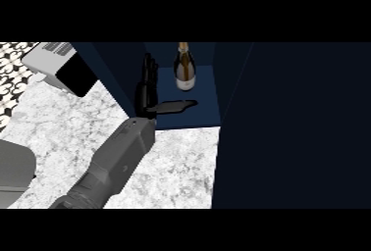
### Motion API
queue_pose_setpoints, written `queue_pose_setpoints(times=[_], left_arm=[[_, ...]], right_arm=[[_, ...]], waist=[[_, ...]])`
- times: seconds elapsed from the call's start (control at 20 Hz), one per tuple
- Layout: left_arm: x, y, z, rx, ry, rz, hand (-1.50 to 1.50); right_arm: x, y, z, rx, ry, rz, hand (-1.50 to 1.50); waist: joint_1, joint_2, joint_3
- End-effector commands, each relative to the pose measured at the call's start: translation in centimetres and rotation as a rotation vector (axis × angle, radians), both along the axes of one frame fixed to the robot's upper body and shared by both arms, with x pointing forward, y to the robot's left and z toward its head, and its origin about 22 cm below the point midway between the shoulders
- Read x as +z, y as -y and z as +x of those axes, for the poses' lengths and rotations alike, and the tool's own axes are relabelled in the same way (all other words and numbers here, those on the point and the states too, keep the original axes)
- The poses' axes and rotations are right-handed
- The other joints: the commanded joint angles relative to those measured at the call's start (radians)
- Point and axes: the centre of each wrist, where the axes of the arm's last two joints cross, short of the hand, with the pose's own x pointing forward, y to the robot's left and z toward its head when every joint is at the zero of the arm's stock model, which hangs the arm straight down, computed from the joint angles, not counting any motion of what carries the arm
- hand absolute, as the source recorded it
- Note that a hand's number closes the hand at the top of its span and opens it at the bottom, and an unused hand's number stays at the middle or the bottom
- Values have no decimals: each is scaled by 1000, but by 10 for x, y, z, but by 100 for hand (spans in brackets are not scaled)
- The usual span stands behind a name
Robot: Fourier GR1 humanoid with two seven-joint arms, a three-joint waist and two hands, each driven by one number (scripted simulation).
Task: Pick up the wine, place it into the cabinet and close the cabinet
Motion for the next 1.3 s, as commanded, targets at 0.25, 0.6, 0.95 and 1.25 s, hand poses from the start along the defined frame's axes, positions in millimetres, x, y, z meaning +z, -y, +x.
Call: queue_pose_setpoints(times=[0.25,0.6,0.95,1.25], left_arm=[[-11,40,-67,-46,-6,19,-150],[1,54,-114,-51,34,-23,-150],[34,63,-173,-37,21,-77,-150],[47,18,-210,-10,28,-65,-150]], right_arm=[[2,10,-24,-62,13,-1,-150],[3,15,-31,-54,24,8,-150],[1,23,-3,-72,13,4,-150],[0,18,-13,-57,3,8,-150]], waist=[[55,-4,1],[66,-3,1],[72,-2,1],[73,-2,1]])
